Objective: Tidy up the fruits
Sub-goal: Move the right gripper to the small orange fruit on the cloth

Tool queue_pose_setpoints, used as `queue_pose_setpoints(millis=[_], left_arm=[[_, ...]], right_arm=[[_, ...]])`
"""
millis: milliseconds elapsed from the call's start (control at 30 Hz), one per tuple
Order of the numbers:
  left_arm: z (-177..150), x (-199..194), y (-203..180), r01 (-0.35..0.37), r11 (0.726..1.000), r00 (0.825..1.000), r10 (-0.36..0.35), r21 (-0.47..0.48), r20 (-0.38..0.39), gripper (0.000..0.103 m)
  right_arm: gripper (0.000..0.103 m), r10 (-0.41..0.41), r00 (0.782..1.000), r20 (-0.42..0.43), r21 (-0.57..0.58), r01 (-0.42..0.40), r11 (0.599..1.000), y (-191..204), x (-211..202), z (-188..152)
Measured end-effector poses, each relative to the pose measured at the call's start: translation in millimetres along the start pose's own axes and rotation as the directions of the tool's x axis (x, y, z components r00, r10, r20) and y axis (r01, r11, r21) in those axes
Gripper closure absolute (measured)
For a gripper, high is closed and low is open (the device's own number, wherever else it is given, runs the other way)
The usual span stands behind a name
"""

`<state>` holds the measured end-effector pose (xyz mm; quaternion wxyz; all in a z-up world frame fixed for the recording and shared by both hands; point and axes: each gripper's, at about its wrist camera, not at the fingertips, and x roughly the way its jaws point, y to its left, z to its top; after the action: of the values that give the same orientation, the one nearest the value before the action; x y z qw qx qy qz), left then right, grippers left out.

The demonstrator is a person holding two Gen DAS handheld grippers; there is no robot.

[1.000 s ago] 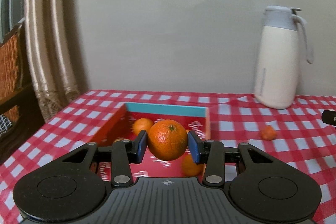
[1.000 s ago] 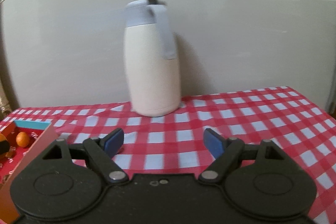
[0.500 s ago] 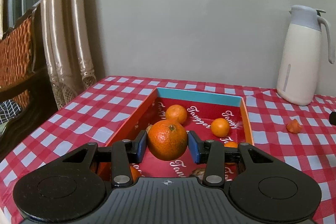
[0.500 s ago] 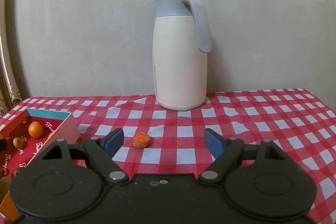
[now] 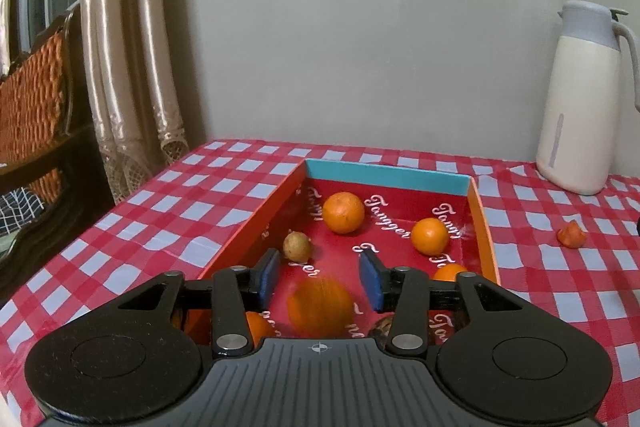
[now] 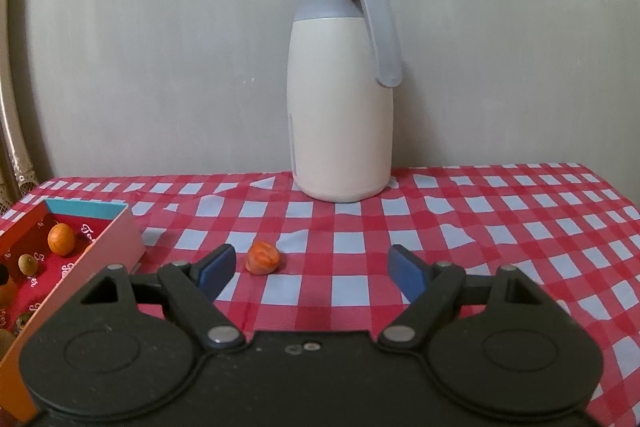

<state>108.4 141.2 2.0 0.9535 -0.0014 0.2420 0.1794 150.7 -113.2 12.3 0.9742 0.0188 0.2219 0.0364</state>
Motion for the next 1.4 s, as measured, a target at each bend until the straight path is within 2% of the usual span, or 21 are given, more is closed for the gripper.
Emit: queue_pose_setpoints(millis=[67, 167, 533, 833, 1400], left_arm=[[1, -2, 0, -0.010, 1.000, 1.000, 0.010, -0.004, 0.014, 0.041], [2, -5, 2, -0.015, 1.000, 0.999, 0.015, -0.011, 0.030, 0.038], [2, -4, 17, -0.031, 0.999, 0.999, 0.032, -0.029, 0.037, 0.037], [0, -5, 35, -0.050, 0.998, 0.998, 0.051, -0.037, 0.038, 0.037], [-2, 0, 90, -0.137, 0.985, 0.990, 0.141, -0.102, 0.024, 0.037]], right_arm=[[0.020, -0.002, 1.000, -0.002, 0.001, 0.002, 1.000, -1, 1, 0], [0.020, -0.003, 1.000, -0.008, 0.001, 0.003, 1.000, -1, 3, -1], [0.022, 0.027, 1.000, -0.004, -0.011, -0.027, 1.000, 8, 6, -2], [0.025, 0.064, 0.997, -0.036, -0.025, -0.065, 0.998, 21, 16, -4], [0.035, 0.077, 0.993, -0.088, -0.042, -0.081, 0.996, 34, 48, -8]])
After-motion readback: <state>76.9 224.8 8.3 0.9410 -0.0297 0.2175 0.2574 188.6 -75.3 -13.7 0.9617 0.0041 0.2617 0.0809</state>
